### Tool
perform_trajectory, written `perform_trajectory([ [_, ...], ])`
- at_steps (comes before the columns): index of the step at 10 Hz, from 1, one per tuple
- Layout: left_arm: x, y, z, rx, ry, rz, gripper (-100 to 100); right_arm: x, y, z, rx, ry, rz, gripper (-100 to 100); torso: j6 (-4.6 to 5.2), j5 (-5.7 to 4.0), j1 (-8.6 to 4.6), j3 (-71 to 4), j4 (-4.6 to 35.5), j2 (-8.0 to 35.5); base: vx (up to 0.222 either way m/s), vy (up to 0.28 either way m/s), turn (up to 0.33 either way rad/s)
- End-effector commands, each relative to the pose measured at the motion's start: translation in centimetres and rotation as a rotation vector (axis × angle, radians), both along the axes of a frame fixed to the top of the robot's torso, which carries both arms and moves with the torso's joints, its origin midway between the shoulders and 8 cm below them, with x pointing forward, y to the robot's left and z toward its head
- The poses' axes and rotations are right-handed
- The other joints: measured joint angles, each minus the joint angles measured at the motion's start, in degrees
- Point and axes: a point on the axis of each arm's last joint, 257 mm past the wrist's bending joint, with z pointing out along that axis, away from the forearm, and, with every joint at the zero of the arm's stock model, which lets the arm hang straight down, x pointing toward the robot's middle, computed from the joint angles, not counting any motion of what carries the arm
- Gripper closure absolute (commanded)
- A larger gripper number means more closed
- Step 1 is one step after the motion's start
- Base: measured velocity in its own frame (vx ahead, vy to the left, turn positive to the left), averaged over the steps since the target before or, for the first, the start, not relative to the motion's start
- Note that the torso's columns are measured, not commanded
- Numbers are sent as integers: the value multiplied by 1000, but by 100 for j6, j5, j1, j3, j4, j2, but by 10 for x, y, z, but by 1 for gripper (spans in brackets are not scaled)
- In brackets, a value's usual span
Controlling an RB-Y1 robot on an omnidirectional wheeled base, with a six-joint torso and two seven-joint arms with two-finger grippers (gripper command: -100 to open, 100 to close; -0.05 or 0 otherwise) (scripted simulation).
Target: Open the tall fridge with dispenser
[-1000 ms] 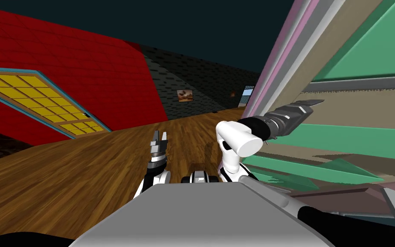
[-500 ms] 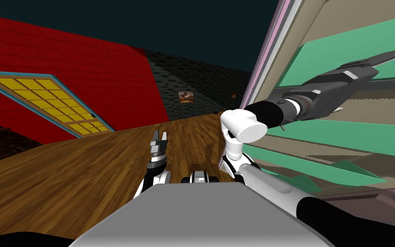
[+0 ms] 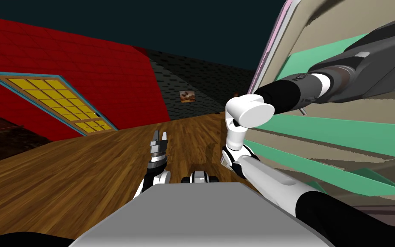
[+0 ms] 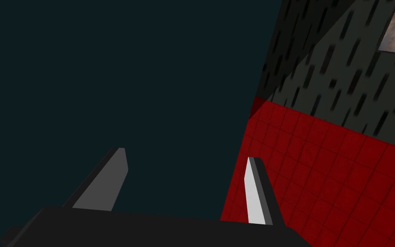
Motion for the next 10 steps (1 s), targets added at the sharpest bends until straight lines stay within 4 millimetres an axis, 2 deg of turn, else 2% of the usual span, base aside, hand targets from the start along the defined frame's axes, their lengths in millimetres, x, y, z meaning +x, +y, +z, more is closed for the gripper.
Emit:
perform_trajectory([
  [1, 0, 0, 0, 0, 0, 0, 0, -11, -3, 19, -1, -7, -60, -100, 2, 0, -1, 1, 0, 1, 30, -19, 39],
  [10, 0, 0, 0, 0, 0, 0, 0, -45, -17, 70, 53, -42, -169, -100, 0, -1, -2, -1, 0, -1, 27, -11, 39],
])
